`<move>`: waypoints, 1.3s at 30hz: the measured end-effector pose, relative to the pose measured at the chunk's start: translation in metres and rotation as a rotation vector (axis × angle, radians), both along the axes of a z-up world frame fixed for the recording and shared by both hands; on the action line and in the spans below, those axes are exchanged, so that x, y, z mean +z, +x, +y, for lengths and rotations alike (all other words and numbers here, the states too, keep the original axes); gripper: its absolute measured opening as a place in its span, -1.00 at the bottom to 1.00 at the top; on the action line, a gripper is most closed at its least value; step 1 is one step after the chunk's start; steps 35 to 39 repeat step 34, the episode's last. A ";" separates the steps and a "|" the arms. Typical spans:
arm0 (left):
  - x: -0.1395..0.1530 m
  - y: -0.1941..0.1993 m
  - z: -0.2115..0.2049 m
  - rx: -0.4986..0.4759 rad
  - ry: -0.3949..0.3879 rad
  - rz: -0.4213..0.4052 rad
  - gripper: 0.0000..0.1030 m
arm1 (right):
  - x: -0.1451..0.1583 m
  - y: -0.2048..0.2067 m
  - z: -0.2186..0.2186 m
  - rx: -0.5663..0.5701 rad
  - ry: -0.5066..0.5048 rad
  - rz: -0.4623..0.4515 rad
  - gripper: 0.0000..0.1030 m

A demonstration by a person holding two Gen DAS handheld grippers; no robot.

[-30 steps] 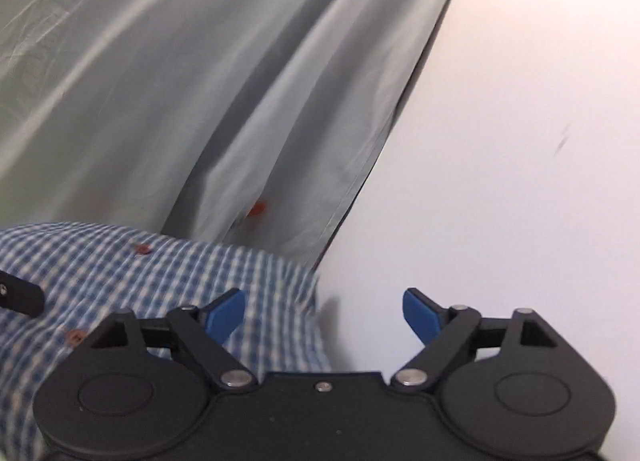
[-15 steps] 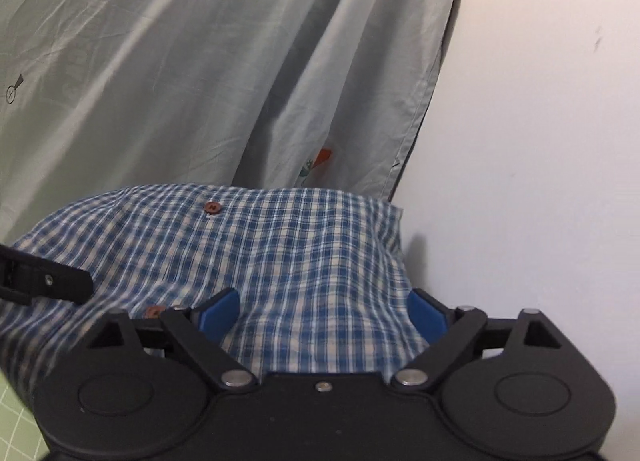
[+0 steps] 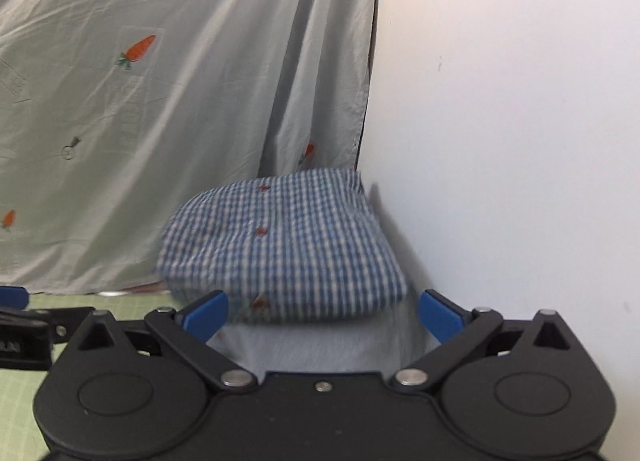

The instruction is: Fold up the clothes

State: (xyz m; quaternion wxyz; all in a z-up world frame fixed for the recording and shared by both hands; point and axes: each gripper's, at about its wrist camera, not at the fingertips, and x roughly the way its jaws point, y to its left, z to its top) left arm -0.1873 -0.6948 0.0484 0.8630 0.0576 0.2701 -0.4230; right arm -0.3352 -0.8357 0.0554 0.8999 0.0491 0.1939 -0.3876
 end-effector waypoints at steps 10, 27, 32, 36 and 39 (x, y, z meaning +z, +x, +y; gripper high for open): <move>-0.007 -0.077 0.056 -0.051 0.037 -0.009 1.00 | -0.020 -0.073 0.076 -0.036 0.133 0.016 1.00; -0.013 -0.122 0.085 -0.076 0.079 -0.025 1.00 | -0.030 -0.122 0.105 -0.064 0.192 0.058 1.00; -0.012 -0.124 0.093 -0.068 0.078 -0.031 1.00 | -0.028 -0.123 0.112 -0.057 0.184 0.056 1.00; -0.011 -0.124 0.096 -0.064 0.075 -0.029 1.00 | -0.027 -0.123 0.114 -0.054 0.181 0.056 1.00; -0.011 -0.124 0.096 -0.064 0.075 -0.029 1.00 | -0.027 -0.123 0.114 -0.054 0.181 0.056 1.00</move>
